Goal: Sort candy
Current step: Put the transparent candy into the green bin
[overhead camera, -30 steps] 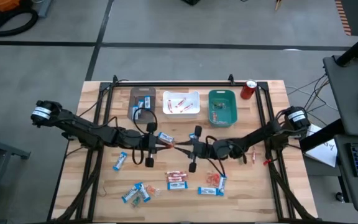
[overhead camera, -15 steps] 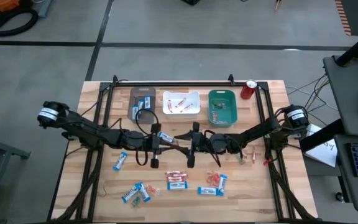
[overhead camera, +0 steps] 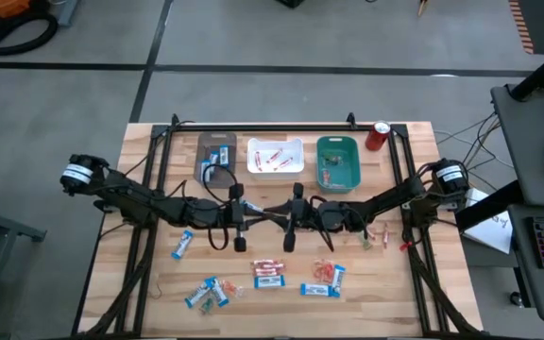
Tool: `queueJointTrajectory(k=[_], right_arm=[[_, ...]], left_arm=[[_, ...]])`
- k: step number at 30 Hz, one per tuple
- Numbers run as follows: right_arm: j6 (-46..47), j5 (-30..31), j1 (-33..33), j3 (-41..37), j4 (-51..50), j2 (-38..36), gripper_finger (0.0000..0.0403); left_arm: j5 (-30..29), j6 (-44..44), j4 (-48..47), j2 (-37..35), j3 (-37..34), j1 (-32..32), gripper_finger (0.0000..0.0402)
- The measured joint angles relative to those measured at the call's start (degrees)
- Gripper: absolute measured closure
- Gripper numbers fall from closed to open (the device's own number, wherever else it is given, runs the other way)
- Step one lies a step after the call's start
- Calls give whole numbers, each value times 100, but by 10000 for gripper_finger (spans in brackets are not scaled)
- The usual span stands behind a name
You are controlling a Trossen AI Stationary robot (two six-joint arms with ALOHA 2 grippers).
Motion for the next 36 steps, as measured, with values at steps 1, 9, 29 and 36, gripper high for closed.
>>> queueJointTrajectory(k=[1, 9, 29, 36], right_arm=[[-50, 1, 0, 1, 0, 0, 377], [-158, 0, -15, 1, -50, -26, 390], [1677, 2364, -1419, 5, -5775, -1862, 390], [3478, 2378, -2385, -72, -7859, -2096, 390]], left_arm=[[2, -26, 4, 0, 0, 0, 395], [-12, -91, 24, 0, 0, 2, 353], [-988, -1598, -1486, -333, 4, 69, 274], [-179, -2703, -3779, -902, 190, 239, 302]])
